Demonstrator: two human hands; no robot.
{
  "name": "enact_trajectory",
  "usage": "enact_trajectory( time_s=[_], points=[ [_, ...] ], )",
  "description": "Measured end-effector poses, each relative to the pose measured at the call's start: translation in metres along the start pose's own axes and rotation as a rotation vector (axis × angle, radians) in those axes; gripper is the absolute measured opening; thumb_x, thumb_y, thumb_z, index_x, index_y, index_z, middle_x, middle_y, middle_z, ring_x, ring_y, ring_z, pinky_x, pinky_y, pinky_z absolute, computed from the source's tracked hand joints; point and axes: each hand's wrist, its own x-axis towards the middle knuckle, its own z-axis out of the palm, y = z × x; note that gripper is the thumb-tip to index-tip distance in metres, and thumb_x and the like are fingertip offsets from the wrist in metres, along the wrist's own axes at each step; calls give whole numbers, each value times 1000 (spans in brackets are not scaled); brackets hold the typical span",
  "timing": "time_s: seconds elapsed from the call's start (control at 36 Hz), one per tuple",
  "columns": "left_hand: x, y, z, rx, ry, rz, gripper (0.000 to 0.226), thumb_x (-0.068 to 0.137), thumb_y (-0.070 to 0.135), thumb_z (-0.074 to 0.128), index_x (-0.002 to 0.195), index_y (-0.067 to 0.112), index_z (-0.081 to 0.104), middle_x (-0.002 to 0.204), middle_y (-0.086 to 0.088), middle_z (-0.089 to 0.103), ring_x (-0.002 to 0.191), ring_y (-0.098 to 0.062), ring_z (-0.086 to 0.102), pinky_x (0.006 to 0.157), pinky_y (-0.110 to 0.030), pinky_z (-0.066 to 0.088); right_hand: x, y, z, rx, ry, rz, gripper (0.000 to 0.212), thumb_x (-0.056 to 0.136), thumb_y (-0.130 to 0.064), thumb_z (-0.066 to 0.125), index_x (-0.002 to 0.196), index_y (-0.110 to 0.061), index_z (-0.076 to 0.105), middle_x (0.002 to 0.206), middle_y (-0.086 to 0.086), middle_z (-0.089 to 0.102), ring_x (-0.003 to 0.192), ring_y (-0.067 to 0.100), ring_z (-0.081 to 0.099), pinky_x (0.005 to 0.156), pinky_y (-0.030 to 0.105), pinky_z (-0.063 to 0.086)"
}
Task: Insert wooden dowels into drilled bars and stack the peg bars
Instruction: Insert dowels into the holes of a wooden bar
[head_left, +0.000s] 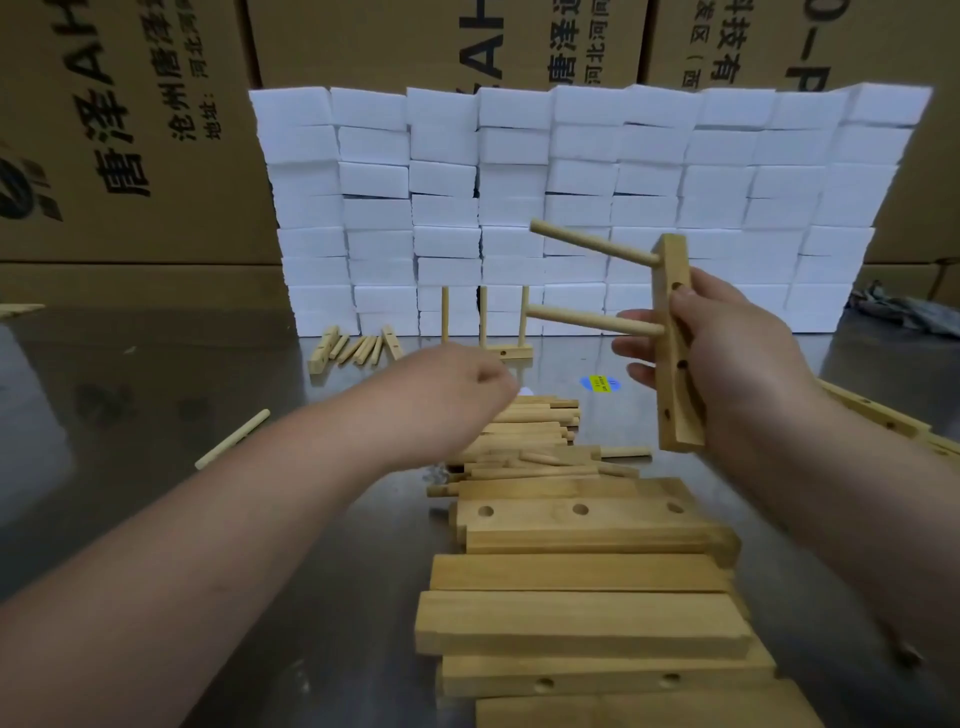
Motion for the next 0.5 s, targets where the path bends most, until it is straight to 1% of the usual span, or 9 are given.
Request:
enact_trajectory(
  time_s=[0.03,0.08,0.14,0.17,0.19,0.25,0.28,0.42,0.5],
  points=[
    [1,-1,4,53,-37,12,30,95,39,36,106,31,63,115,5,63,93,-13,60,71,-19,41,2,0,-1,23,22,20,26,100,-19,36,121,-28,48,68,-3,70,56,11,68,57,25,56],
    [2,-3,12,135,-105,22,27,96,33,40,111,39,61,127,13,54,88,-4,53,65,-12,36,3,2,0,38,34,46,17,100,-19,36,111,-22,48,67,-3,70,54,11,67,58,27,56],
    [5,-6,18,159,-150,4,26,95,34,44,113,44,60,129,16,50,92,-3,53,69,-16,38,3,4,2,11,13,53,18,100,-20,34,108,-17,50,75,0,70,55,10,67,62,28,55],
    [6,-8,19,147,-163,-6,25,94,34,45,111,44,60,123,19,52,93,-2,53,72,-17,40,2,5,4,-7,0,52,20,100,-20,34,109,-15,51,78,0,70,56,10,68,63,28,55],
    [7,-10,21,133,-171,-8,23,93,35,47,109,44,62,109,25,53,88,1,52,70,-15,40,1,6,5,-24,-13,51,22,100,-20,35,110,-13,53,79,1,70,56,10,68,61,26,55],
    [10,-14,21,132,-170,-1,20,92,35,50,105,40,64,82,29,48,73,7,48,60,-10,35,0,6,6,-52,-39,49,25,100,-20,35,109,-9,56,80,0,71,57,9,68,58,23,54],
    [11,-15,21,139,-161,4,17,91,36,52,102,38,65,78,27,48,70,7,47,57,-10,34,-1,6,6,-66,-46,51,27,100,-21,35,106,-8,58,79,0,71,58,9,68,57,22,54],
    [12,-21,16,196,-147,-15,13,86,44,58,80,34,63,79,17,59,72,1,53,56,-18,38,-3,4,4,-61,-36,89,35,99,-22,37,76,-12,62,65,-3,72,63,12,70,68,29,55],
    [12,-21,14,224,-200,-40,14,85,45,58,80,33,63,81,16,62,75,0,56,60,-19,42,-1,5,4,-29,-30,110,31,99,-22,38,80,-13,60,67,-3,73,64,14,71,65,29,57]
  ],
)
